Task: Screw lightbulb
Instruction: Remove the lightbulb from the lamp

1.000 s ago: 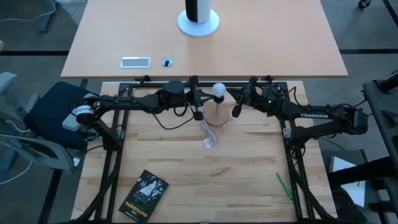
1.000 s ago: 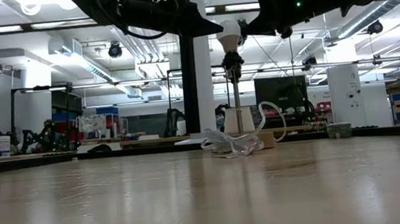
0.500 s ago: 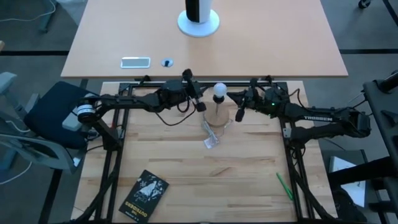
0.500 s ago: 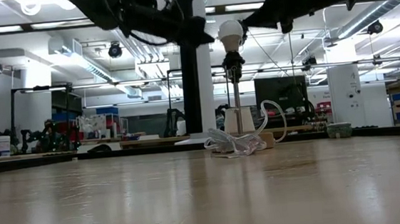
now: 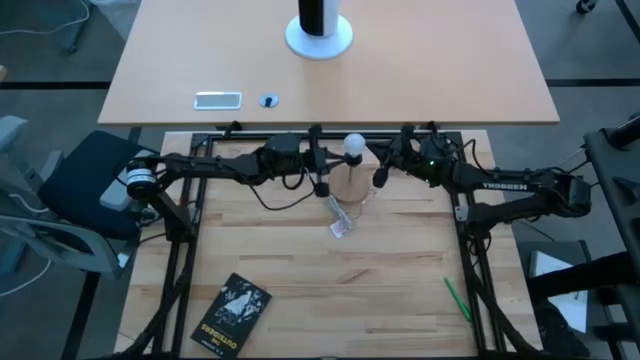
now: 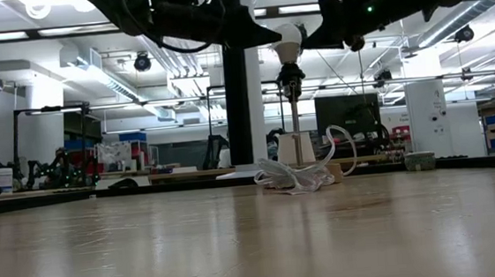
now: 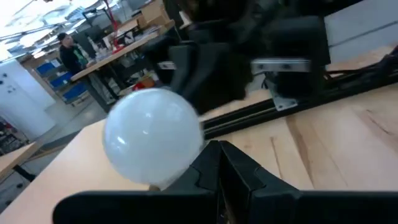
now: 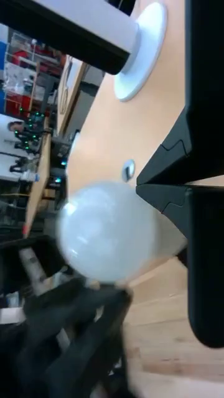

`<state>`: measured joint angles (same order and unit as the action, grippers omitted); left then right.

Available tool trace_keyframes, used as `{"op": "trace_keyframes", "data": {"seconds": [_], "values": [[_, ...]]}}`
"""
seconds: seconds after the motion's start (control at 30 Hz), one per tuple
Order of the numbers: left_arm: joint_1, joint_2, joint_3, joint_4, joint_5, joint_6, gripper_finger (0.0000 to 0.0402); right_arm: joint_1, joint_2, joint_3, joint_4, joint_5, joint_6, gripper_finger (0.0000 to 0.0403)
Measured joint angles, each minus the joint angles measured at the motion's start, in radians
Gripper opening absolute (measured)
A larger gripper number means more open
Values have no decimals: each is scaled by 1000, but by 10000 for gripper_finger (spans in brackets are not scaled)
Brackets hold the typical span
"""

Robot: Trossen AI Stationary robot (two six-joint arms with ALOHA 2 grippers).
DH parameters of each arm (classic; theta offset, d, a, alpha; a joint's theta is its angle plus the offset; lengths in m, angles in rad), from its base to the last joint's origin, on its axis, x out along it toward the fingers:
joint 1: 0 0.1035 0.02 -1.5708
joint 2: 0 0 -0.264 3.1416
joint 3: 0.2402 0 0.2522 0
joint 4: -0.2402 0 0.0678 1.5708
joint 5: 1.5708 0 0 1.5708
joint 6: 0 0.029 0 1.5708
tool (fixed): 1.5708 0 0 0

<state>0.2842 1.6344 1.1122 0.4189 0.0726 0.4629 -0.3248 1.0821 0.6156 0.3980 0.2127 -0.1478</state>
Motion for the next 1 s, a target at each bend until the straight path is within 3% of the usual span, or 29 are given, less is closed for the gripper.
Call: {"op": "trace_keyframes", "data": {"seconds": [0.27, 0.43, 0.6, 1.0], "values": [[2, -19, 0, -13, -106, -3, 0, 16, -42, -1, -72, -31, -3, 0], [13, -32, 0, -9, -118, 29, 0, 21, -81, -1, -96, -141, 12, 0], [56, -18, 2, 36, -128, 19, 0, 17, -70, -1, -60, -132, -13, 0], [68, -16, 0, 36, -4, -22, 0, 1, -40, -1, -41, -106, -27, 0]]}}
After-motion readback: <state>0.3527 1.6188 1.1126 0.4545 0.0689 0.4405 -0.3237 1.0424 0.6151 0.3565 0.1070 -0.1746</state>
